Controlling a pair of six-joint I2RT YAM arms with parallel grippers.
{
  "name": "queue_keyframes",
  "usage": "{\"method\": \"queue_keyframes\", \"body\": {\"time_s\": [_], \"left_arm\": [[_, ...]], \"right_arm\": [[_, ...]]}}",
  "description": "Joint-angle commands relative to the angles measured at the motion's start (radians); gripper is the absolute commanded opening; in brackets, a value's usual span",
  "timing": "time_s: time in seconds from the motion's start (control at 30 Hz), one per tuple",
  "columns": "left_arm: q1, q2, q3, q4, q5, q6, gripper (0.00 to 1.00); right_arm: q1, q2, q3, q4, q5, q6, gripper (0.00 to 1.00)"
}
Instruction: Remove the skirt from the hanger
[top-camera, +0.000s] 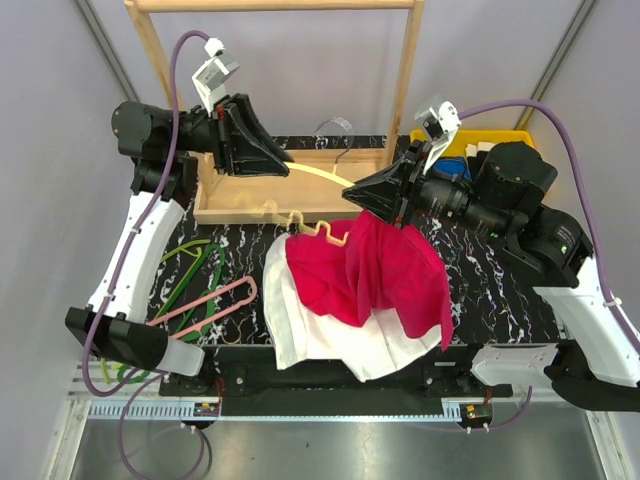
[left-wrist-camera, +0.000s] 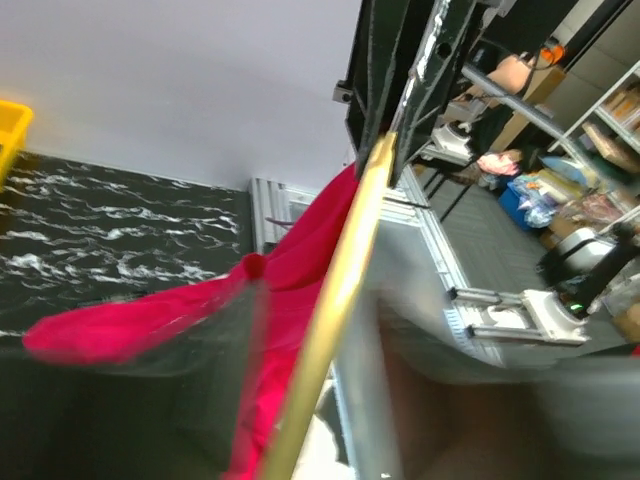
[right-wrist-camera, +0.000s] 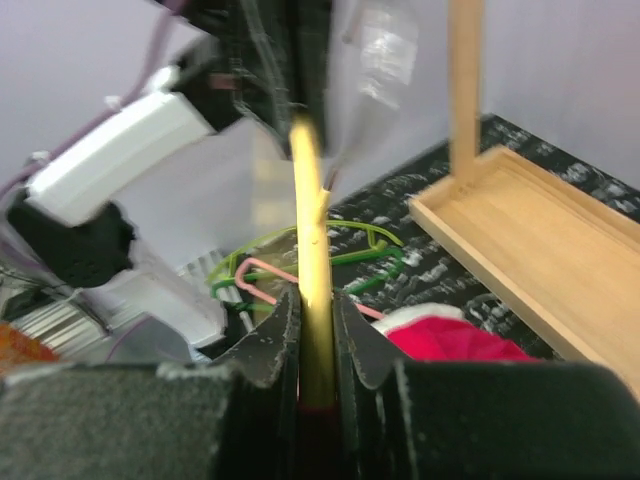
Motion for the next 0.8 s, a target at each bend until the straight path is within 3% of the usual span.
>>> {"method": "queue_keyframes", "body": {"time_s": [0.0, 0.07, 0.13, 0.2, 0.23, 0.27, 0.33, 0.37, 0.57, 0.77], "left_arm": [[-0.019, -0.014, 0.025, 0.077, 0.184, -0.002, 0.0], [-0.018, -0.014, 0.045, 0.071, 0.186, -0.004, 0.0], [-0.012, -0.02, 0.06, 0.063, 0.188, -0.007, 0.0], [0.008, -0.026, 0.08, 0.062, 0.189, -0.01, 0.0], [0.049, -0.031, 0.085, 0.062, 0.192, -0.011, 0.0], [0.078, -0.035, 0.094, 0.06, 0.195, -0.014, 0.0], [0.149, -0.044, 0.107, 0.06, 0.198, -0.017, 0.0], [0.222, -0.052, 0.106, 0.062, 0.201, -0.017, 0.0], [0.393, -0.055, 0.106, 0.091, 0.2, -0.022, 0.0], [0.386, -0.069, 0.106, 0.068, 0.192, -0.004, 0.0]], "right_arm": [[0.004, -0.012, 0.048, 0.167, -0.013, 0.022, 0.0], [0.004, -0.014, 0.03, 0.17, -0.003, 0.028, 0.07], [0.004, -0.018, -0.008, 0.171, 0.026, 0.037, 0.23], [0.004, -0.047, -0.05, 0.168, 0.056, 0.036, 0.24], [0.004, -0.063, -0.102, 0.168, 0.107, 0.036, 0.3], [0.004, -0.08, -0.128, 0.167, 0.139, 0.03, 0.57], [0.004, -0.142, -0.204, 0.167, 0.214, 0.022, 0.77], [0.004, -0.162, -0.229, 0.168, 0.246, 0.022, 0.99], [0.004, -0.281, -0.358, 0.167, 0.296, 0.06, 1.0], [0.004, -0.278, -0.354, 0.168, 0.291, 0.048, 0.99]]}}
